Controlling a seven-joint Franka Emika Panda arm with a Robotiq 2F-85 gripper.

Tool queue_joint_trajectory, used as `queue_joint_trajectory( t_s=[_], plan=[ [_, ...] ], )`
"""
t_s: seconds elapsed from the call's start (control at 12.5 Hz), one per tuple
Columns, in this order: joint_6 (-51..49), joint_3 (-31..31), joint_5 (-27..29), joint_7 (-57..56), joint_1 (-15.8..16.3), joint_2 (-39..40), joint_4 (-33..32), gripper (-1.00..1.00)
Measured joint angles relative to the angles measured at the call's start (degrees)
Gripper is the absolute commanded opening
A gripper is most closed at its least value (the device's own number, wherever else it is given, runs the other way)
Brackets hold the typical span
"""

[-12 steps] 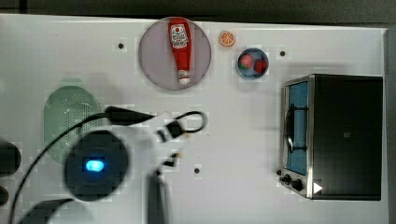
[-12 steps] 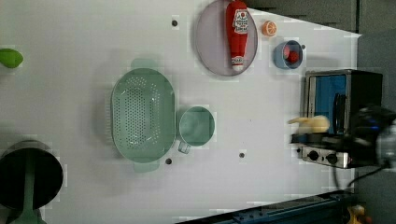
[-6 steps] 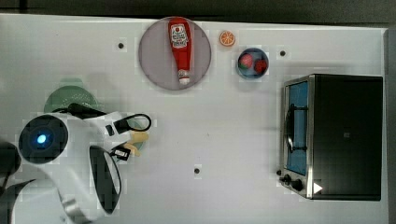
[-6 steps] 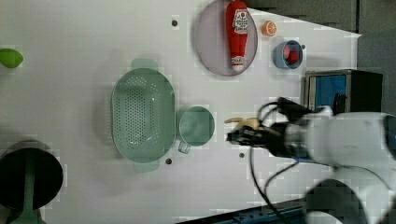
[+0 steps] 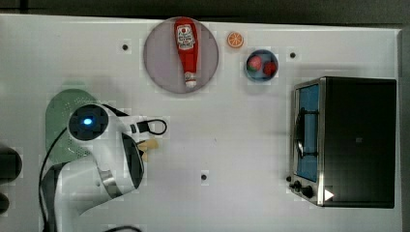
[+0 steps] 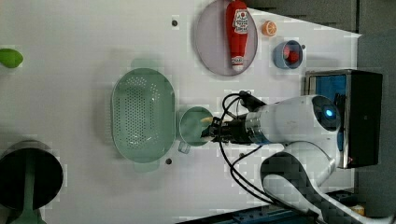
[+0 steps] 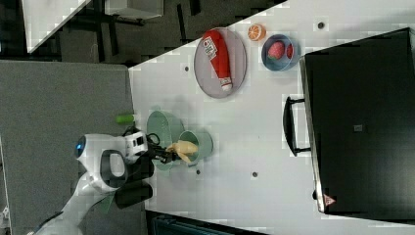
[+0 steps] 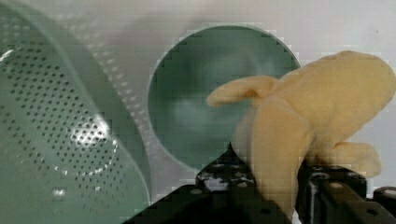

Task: Pick Banana and place it in mug.

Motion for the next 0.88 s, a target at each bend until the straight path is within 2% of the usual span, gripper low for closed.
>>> queue_joint_trajectory(
  t_s=[0.16, 0.4, 0.48, 0.56, 0.72, 0.88],
  plan=[
    [2.2, -0.5, -3.3, 1.6, -0.8, 0.7, -0.8, 0.00],
    [2.1, -2.0, -4.1, 6.5, -0.4, 0.0, -2.0, 0.66],
    [2.6, -0.6, -4.7, 7.4, -1.1, 0.1, -2.0, 0.89],
    [3.1, 0.1, -4.5, 7.7, -1.1, -0.2, -2.0, 1.00],
    [5.7, 0.3, -4.8, 8.7, 0.0, -1.3, -2.1, 1.00],
    [7.2, -0.2, -2.6, 10.1, 0.5, -2.4, -2.1, 1.00]
  ],
)
